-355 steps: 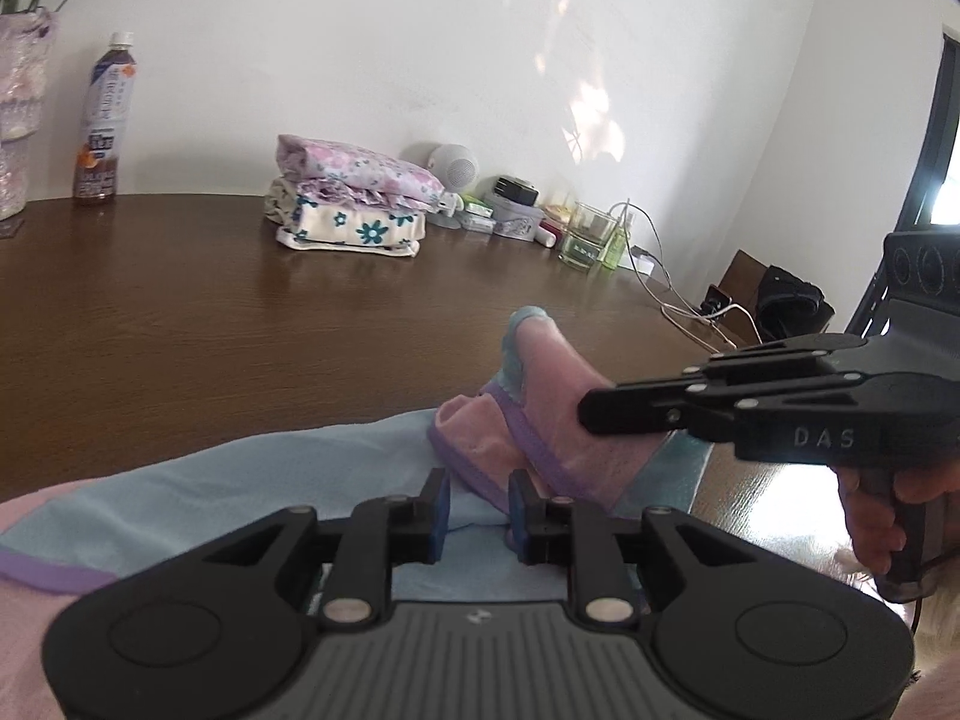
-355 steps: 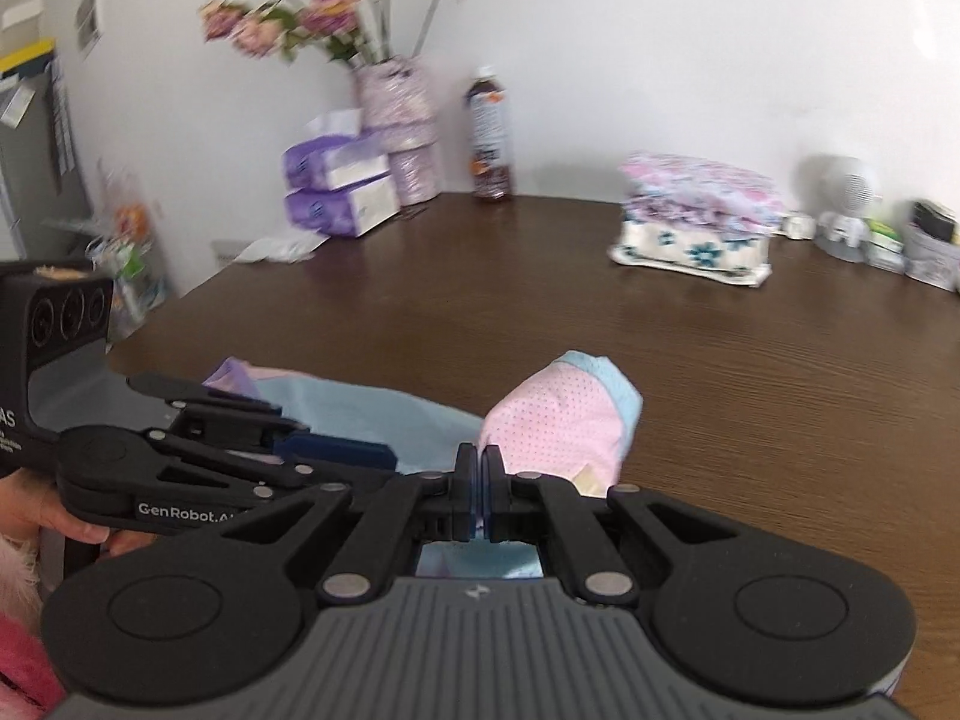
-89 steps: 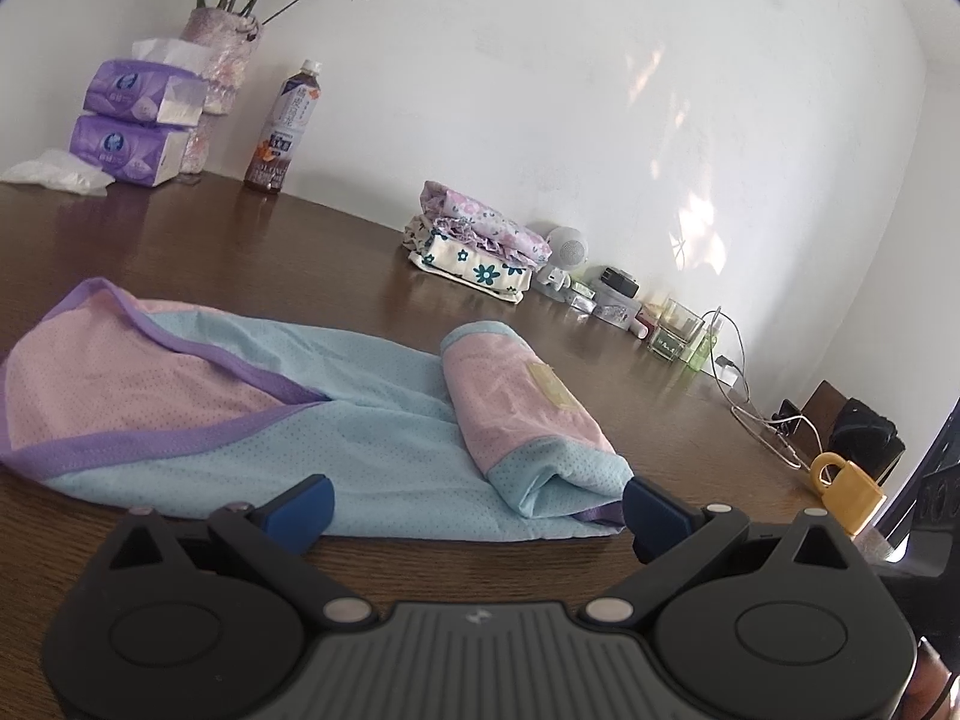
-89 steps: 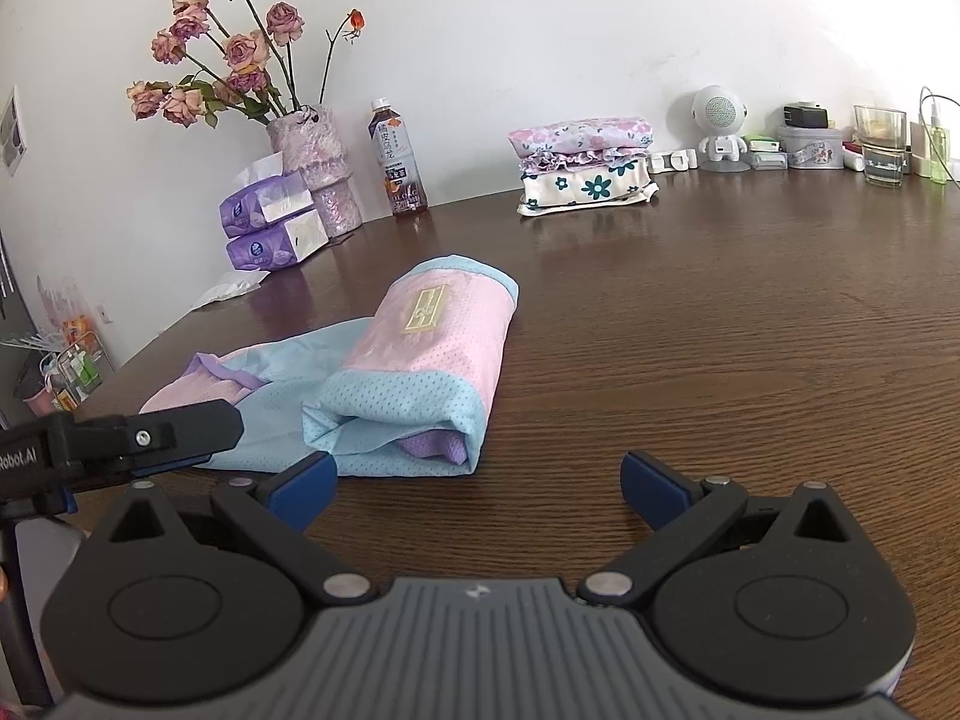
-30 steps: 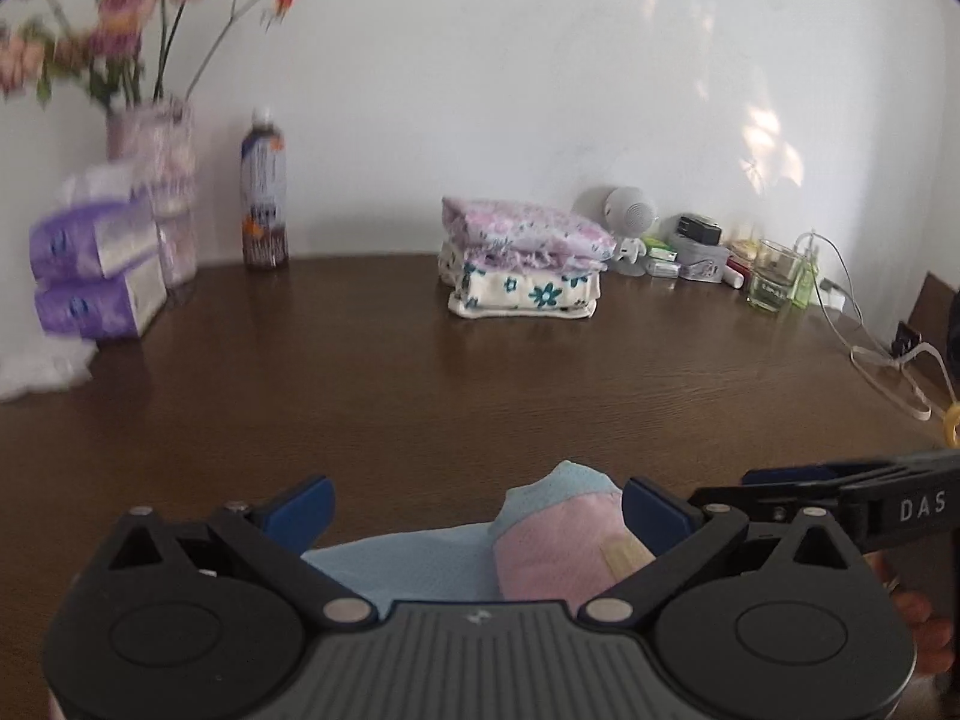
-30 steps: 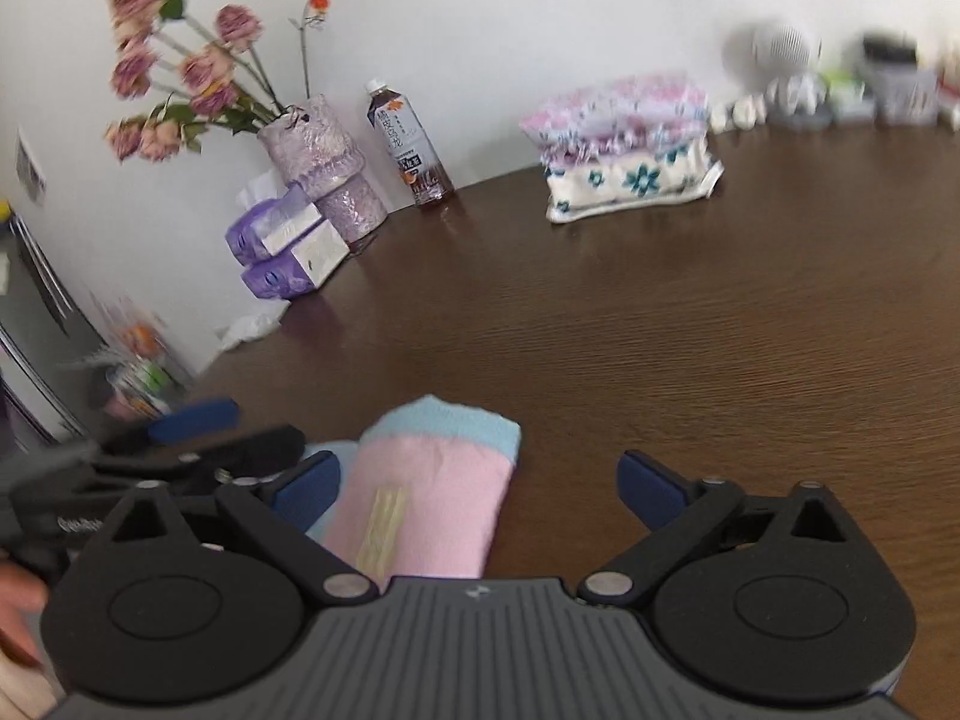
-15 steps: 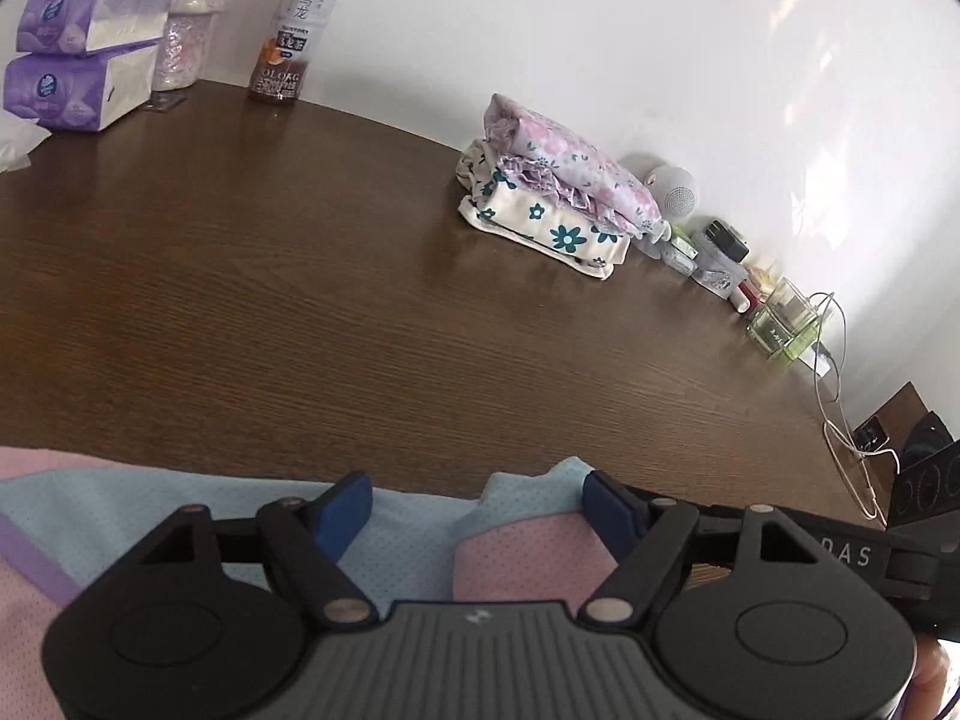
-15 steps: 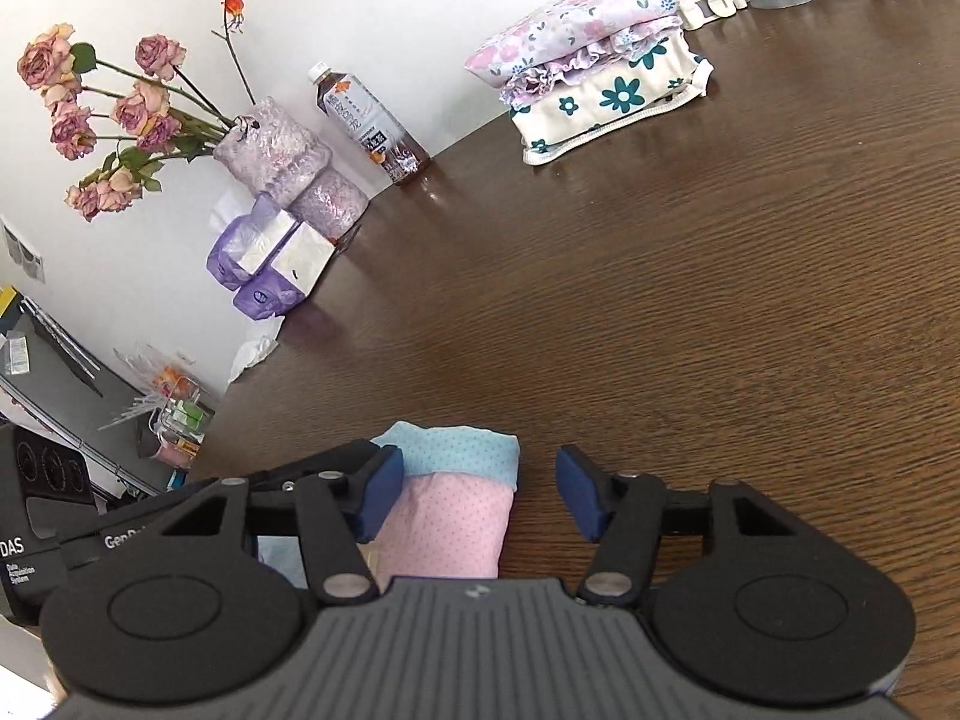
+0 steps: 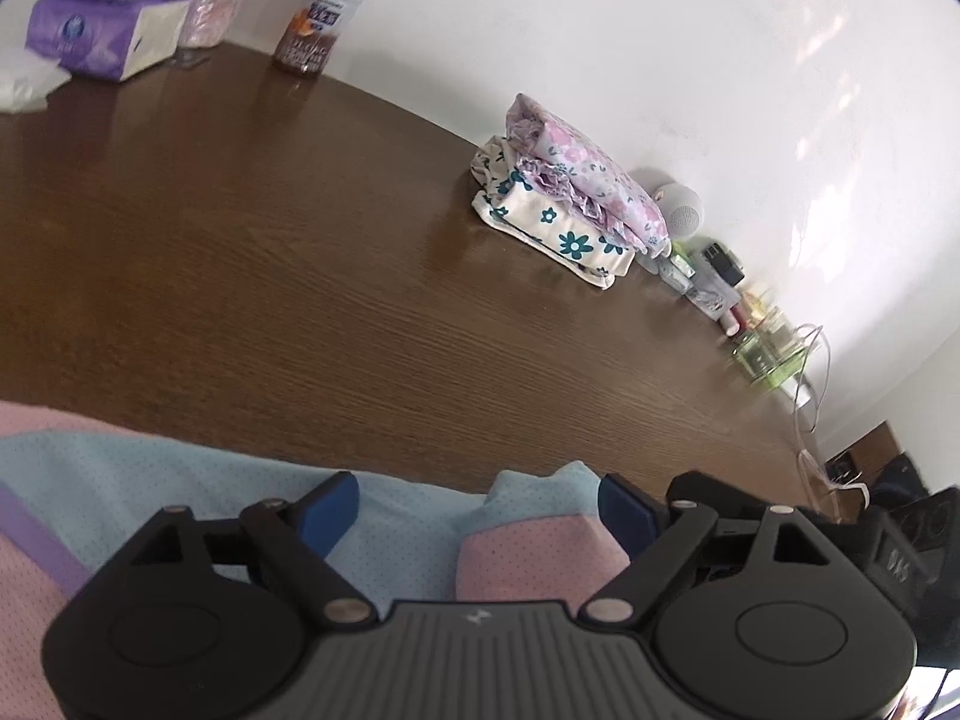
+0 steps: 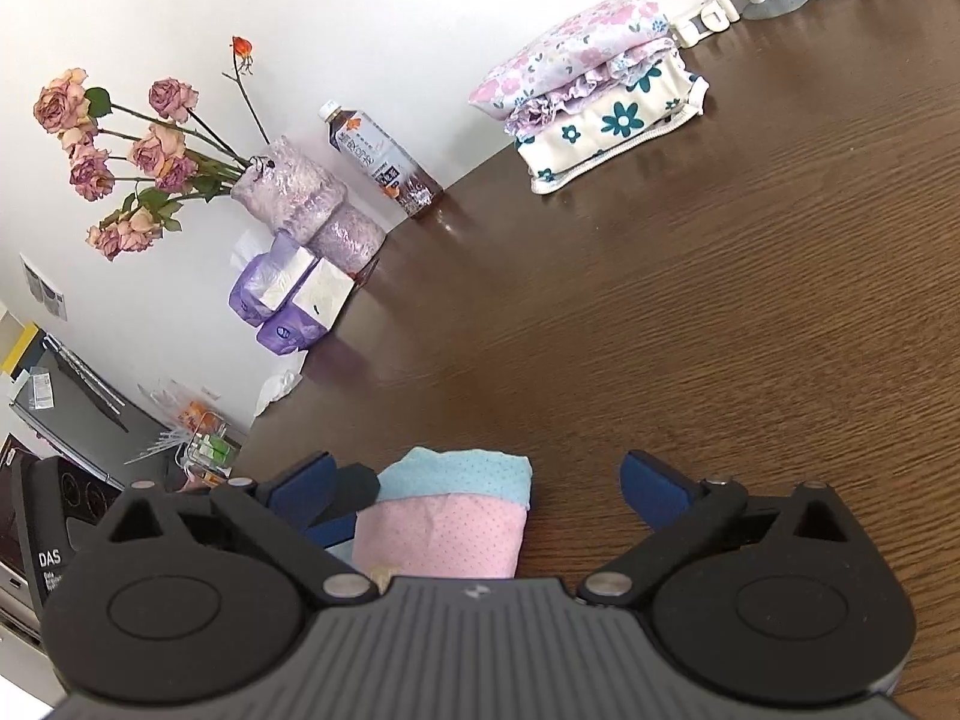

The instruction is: Fold clothes

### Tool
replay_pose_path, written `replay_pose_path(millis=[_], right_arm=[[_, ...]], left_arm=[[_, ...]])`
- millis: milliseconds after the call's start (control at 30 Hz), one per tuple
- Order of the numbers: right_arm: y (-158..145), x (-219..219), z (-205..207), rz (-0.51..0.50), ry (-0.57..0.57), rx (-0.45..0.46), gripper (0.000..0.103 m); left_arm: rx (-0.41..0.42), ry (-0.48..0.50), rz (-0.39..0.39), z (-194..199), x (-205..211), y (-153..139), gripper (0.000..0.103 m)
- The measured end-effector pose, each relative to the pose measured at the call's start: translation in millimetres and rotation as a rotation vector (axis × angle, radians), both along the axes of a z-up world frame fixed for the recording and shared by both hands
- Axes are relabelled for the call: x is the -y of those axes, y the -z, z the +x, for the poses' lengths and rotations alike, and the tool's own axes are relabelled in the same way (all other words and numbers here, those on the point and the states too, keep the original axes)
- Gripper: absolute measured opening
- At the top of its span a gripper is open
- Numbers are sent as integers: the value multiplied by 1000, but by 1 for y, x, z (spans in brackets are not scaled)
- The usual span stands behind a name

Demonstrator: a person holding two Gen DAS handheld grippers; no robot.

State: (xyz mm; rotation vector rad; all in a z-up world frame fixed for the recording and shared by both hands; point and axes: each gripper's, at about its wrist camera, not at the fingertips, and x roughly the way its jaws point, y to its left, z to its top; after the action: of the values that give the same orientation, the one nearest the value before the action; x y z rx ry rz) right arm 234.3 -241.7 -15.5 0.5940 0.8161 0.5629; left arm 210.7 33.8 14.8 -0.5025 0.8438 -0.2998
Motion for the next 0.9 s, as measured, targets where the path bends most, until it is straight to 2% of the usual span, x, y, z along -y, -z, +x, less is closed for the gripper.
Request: replay_pose_path(millis=[167, 333, 400, 467, 533, 667, 733, 900], right_arm=[[5, -2, 2, 47, -49, -22, 103], [5, -2, 2, 51, -33, -30, 101], [4, -3, 2, 32, -18, -24, 94], [5, -4, 2, 17, -8, -23, 75], [6, -6, 3, 11, -7, -32, 66], [9, -11, 3, 5, -7, -44, 51], [10, -14, 3, 2, -8, -49, 44], [12, -21, 1, -10, -9, -50, 30]], left_arm=[[9, 2, -12, -1, 0, 0, 86], [14, 3, -14, -1, 1, 0, 84], [21, 4, -4, -1, 2, 0, 76], [24, 6, 7, -1, 4, 0, 64], [18, 12, 5, 1, 6, 1, 49], [13, 15, -6, 2, 7, 4, 38], [16, 17, -11, 1, 6, 4, 26], [11, 18, -17, -1, 5, 4, 18]])
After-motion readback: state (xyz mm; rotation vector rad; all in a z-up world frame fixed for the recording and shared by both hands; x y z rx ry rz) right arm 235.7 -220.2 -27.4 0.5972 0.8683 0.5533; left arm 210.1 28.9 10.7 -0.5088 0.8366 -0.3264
